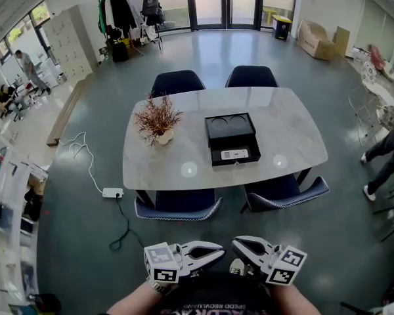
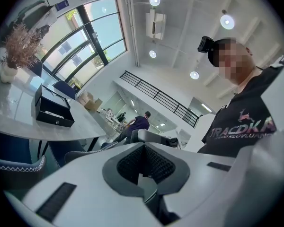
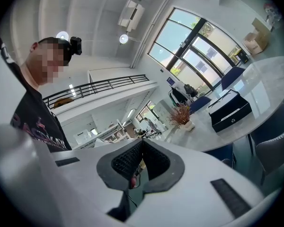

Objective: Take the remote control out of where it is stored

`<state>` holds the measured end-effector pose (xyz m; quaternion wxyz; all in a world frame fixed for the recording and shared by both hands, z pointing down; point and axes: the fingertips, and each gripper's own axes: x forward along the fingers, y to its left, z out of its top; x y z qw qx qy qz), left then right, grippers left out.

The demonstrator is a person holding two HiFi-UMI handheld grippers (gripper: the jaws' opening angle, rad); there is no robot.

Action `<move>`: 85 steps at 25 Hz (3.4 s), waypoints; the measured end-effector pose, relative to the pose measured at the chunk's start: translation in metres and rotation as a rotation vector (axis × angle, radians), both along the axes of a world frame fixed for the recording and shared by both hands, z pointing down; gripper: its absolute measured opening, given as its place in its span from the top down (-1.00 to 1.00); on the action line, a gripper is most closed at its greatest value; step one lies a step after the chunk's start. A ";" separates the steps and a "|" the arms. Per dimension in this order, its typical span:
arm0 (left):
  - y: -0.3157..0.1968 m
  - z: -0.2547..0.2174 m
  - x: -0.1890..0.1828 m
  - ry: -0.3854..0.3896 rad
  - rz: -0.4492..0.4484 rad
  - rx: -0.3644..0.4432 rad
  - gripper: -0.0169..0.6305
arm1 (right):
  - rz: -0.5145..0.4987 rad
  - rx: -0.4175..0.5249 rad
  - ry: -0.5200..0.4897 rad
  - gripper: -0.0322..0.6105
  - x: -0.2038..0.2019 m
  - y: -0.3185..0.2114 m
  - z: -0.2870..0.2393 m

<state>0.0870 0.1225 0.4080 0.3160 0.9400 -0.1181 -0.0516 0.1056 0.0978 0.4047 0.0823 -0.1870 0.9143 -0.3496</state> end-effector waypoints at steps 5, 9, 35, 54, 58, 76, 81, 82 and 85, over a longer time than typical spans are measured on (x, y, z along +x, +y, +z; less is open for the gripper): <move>-0.006 0.000 -0.017 0.008 -0.016 -0.001 0.95 | 0.006 0.004 0.016 0.86 -0.012 -0.008 -0.001; -0.011 0.000 -0.034 0.014 -0.024 -0.004 0.95 | 0.004 0.002 0.020 0.86 -0.027 -0.013 -0.003; -0.013 0.012 -0.124 0.044 0.024 -0.022 0.95 | 0.036 -0.009 0.034 0.87 -0.126 -0.014 0.006; -0.010 0.003 -0.123 0.068 0.038 -0.019 0.95 | 0.071 -0.004 0.045 0.86 -0.119 -0.013 0.001; -0.023 0.003 -0.119 0.058 -0.006 -0.022 0.95 | 0.035 -0.008 0.036 0.86 -0.113 -0.028 0.002; -0.112 0.009 -0.068 0.043 -0.121 -0.050 0.95 | -0.044 -0.017 0.026 0.86 -0.058 -0.144 0.010; -0.134 0.012 -0.059 0.039 -0.151 -0.068 0.95 | -0.057 -0.012 0.036 0.86 -0.046 -0.177 0.012; -0.138 0.012 -0.057 0.039 -0.158 -0.070 0.95 | -0.061 -0.011 0.039 0.86 -0.043 -0.183 0.013; -0.150 0.014 -0.051 0.037 -0.176 -0.072 0.95 | -0.077 -0.004 0.051 0.86 -0.038 -0.200 0.016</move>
